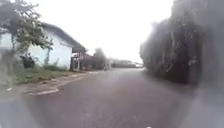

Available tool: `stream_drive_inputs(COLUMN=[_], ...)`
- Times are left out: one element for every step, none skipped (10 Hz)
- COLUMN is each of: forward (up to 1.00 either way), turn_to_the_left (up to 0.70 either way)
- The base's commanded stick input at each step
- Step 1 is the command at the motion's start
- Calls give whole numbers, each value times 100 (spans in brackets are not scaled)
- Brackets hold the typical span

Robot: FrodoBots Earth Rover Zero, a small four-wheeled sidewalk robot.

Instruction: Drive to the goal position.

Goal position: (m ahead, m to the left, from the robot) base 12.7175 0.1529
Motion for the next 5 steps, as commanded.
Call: stream_drive_inputs(forward=[70, 70, 70, 70, 70], turn_to_the_left=[0, 0, 0, 0, 0])
